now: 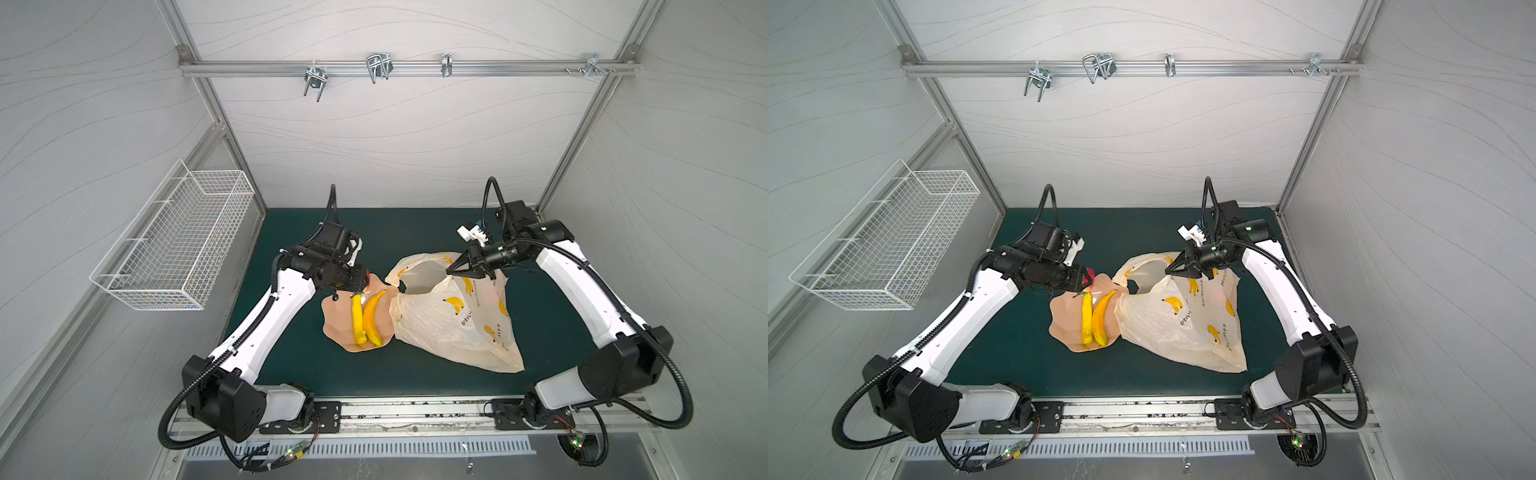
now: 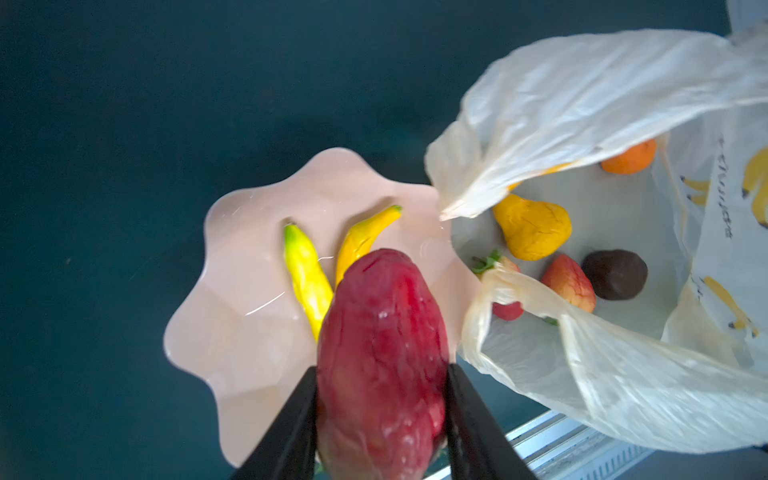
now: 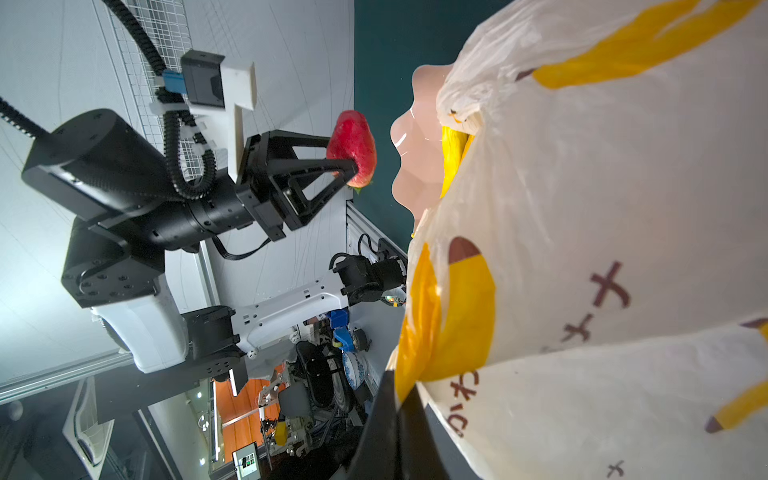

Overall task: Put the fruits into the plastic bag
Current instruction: 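Carry the red strawberry with the left gripper into the bag mouth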

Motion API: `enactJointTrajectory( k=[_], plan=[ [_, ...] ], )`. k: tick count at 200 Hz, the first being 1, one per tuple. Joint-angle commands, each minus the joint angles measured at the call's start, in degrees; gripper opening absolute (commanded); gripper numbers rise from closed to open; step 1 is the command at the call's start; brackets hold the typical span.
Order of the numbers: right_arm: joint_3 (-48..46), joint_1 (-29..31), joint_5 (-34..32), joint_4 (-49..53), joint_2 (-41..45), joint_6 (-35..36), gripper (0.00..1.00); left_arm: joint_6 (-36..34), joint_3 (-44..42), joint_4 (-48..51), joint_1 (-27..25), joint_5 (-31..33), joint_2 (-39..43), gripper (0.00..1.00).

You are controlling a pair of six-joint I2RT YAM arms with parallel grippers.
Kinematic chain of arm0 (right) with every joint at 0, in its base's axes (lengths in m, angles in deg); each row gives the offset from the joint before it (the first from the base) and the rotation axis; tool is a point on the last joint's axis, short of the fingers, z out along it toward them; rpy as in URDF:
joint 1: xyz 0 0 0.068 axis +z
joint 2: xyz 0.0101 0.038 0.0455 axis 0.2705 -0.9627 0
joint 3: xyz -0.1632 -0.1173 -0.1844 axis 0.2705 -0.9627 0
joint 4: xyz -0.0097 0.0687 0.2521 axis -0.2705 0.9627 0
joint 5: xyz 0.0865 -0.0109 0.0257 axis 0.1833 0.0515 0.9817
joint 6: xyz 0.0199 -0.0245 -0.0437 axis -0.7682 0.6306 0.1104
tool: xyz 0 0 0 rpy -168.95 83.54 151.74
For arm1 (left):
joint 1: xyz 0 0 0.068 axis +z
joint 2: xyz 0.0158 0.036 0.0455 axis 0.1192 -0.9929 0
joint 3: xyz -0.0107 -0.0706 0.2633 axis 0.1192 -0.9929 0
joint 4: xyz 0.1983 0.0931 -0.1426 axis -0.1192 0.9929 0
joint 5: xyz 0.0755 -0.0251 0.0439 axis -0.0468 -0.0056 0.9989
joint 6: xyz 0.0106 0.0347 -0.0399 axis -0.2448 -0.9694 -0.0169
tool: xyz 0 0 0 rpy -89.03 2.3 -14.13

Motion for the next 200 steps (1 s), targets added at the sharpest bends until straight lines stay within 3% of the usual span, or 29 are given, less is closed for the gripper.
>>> enactJointTrajectory(
  k=[1,33,76,130,200],
  plan=[
    [2.37,-0.35,0.02,4.77,-0.65,3.26,0.00,-8.41,2.90,-7.26,-4.27,0.10,-0.02,0.45],
    [3.70,-0.39,-0.89,7.57,-0.66,4.89,0.00,-17.95,2.71,-11.29,-10.42,-0.36,-1.26,0.45],
    [3.55,-0.59,-1.23,8.61,0.04,5.48,0.00,-27.02,4.62,-9.18,-15.69,1.22,-5.63,0.47],
    [3.54,-0.62,-1.16,9.19,0.75,5.55,0.00,-29.97,3.98,-10.09,-19.70,3.89,-8.79,0.47],
    [3.11,-0.53,-0.73,9.03,1.45,5.19,0.00,-30.65,5.85,-10.99,-20.62,2.49,-15.97,0.47]
  ],
)
